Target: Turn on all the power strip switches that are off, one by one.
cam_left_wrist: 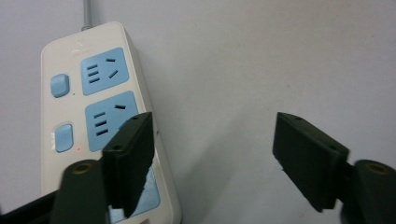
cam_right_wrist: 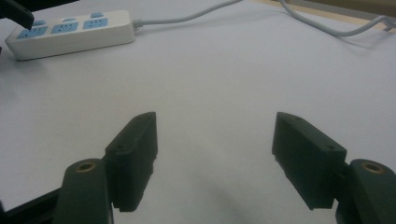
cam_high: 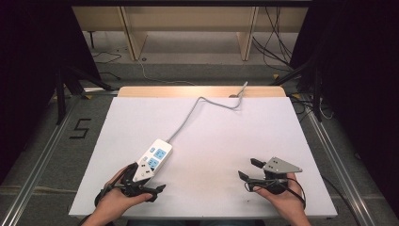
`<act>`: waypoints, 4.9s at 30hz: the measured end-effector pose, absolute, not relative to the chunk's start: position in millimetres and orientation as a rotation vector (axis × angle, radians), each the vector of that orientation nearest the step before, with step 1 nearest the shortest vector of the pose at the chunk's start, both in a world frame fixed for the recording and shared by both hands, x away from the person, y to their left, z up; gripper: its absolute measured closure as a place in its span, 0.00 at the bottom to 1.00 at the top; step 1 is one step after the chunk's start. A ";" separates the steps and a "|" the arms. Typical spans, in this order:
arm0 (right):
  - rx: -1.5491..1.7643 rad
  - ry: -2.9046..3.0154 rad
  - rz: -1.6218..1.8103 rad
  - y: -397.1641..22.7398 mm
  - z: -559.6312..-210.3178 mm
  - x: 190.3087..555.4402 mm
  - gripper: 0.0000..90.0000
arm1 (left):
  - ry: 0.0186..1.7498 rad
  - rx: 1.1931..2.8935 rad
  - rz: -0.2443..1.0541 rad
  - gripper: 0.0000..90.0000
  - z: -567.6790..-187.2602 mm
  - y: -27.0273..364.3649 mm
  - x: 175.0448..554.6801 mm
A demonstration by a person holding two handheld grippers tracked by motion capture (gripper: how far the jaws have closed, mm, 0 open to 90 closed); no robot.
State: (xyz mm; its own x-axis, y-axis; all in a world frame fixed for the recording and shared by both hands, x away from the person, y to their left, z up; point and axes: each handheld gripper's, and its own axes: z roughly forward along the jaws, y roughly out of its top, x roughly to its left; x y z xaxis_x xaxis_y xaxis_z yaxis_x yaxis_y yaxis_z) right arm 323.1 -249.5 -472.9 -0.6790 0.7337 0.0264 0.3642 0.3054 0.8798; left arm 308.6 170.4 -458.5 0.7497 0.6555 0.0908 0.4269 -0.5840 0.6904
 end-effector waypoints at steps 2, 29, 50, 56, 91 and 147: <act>0.982 2.199 1.327 -249.5 -473.0 323.2 0.36 | 0.809 2.286 0.457 0.43 -457.6 170.5 308.8; 0.980 2.205 1.312 -246.5 -472.8 322.4 0.35 | 0.902 2.344 0.429 0.99 -445.8 168.1 327.0; 0.976 2.208 1.309 -246.3 -473.4 323.2 0.35 | 0.954 2.363 0.438 0.99 -438.9 165.1 346.1; 0.977 2.208 1.308 -246.3 -473.3 323.1 0.35 | 0.974 2.353 0.438 0.99 -436.7 166.0 350.2; 0.975 2.215 1.301 -245.3 -474.0 323.6 0.35 | 1.034 2.371 0.418 1.00 -429.6 165.4 377.5; 0.970 2.223 1.299 -244.6 -474.3 323.6 0.35 | 1.147 2.407 0.469 1.00 -430.7 169.1 426.4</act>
State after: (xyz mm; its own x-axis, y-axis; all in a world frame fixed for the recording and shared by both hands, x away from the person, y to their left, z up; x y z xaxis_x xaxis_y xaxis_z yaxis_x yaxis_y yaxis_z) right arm 323.6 -244.6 -474.3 -0.6857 0.7278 0.0133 0.3688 0.3316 0.8684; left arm 426.4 169.1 -430.7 0.6005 0.7912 0.1152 0.6455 -0.5648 0.5141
